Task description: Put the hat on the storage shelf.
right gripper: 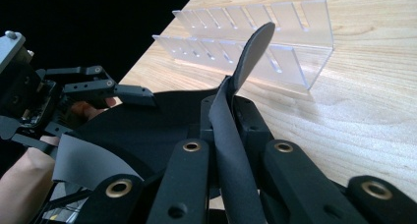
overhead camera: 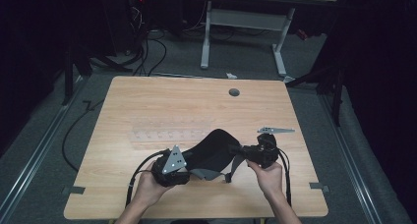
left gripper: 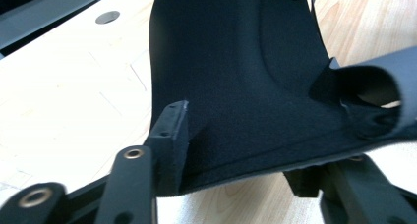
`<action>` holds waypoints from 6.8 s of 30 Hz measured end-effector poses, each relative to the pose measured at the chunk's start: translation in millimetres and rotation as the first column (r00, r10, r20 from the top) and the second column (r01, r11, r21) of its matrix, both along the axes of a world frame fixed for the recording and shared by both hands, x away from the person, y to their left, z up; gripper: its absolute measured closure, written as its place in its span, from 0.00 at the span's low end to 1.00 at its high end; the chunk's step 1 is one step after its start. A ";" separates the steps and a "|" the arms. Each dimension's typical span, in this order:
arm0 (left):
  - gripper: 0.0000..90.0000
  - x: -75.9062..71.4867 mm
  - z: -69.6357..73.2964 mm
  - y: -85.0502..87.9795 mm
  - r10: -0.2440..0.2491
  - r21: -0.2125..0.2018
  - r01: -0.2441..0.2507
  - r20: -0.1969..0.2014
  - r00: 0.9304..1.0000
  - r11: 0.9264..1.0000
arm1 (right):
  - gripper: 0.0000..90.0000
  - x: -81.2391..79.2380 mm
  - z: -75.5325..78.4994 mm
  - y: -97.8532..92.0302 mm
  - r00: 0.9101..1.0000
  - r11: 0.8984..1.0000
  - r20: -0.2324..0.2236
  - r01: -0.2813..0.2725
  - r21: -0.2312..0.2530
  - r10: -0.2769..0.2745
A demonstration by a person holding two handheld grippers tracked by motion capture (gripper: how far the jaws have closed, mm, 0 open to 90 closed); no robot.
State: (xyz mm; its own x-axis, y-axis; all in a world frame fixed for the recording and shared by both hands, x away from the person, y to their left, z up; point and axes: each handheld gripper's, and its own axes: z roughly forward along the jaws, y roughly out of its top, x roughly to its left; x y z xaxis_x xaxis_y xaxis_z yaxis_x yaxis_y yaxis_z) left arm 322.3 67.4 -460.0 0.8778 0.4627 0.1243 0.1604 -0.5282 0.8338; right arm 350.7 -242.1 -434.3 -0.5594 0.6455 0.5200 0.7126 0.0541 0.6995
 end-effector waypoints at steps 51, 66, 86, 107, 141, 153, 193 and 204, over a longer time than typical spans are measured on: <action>0.96 5.6 16.2 41.1 -0.077 -0.118 0.065 -0.099 0.992 0.991 | 0.53 -15.6 -47.6 -47.2 0.962 0.958 0.168 0.242 -0.152 -0.216; 0.96 11.4 25.7 65.1 -0.009 -0.191 -0.008 -0.089 0.996 0.981 | 0.48 -11.4 -82.4 -44.1 0.925 0.822 0.271 0.365 -0.437 -0.266; 0.96 26.5 38.0 94.2 0.077 -0.241 -0.098 -0.093 0.993 0.966 | 0.47 -3.3 -96.2 -44.4 0.927 0.794 0.234 0.372 -0.481 -0.293; 0.96 44.4 52.6 127.4 0.219 -0.260 -0.215 -0.014 0.976 0.941 | 0.46 -3.7 -96.4 -42.5 0.927 0.787 0.239 0.372 -0.492 -0.289; 0.96 72.1 38.7 160.3 0.451 -0.203 -0.431 0.063 0.890 0.879 | 0.45 -3.9 -96.4 -42.2 0.927 0.787 0.239 0.371 -0.492 -0.288; 0.96 77.2 23.9 165.4 0.496 -0.202 -0.480 0.032 0.868 0.854 | 0.45 -3.9 -96.5 -42.2 0.927 0.787 0.240 0.372 -0.493 -0.288; 0.47 68.7 -16.4 174.0 0.559 -0.197 -0.581 -0.157 0.814 0.790 | 0.45 -4.0 -96.5 -41.9 0.927 0.786 0.240 0.373 -0.493 -0.289; 0.39 39.6 -38.5 177.2 0.558 -0.154 -0.592 -0.215 0.802 0.791 | 0.45 -4.0 -96.5 -41.9 0.927 0.786 0.240 0.373 -0.493 -0.289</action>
State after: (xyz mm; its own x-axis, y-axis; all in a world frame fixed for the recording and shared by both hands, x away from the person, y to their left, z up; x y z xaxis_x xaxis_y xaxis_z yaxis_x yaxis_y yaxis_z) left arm 361.9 244.6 -498.6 0.4404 0.8869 -0.1397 0.5112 -0.1198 0.8511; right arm 346.6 -284.0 -530.8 -0.3016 0.9533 -0.0171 0.6485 0.2182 0.7292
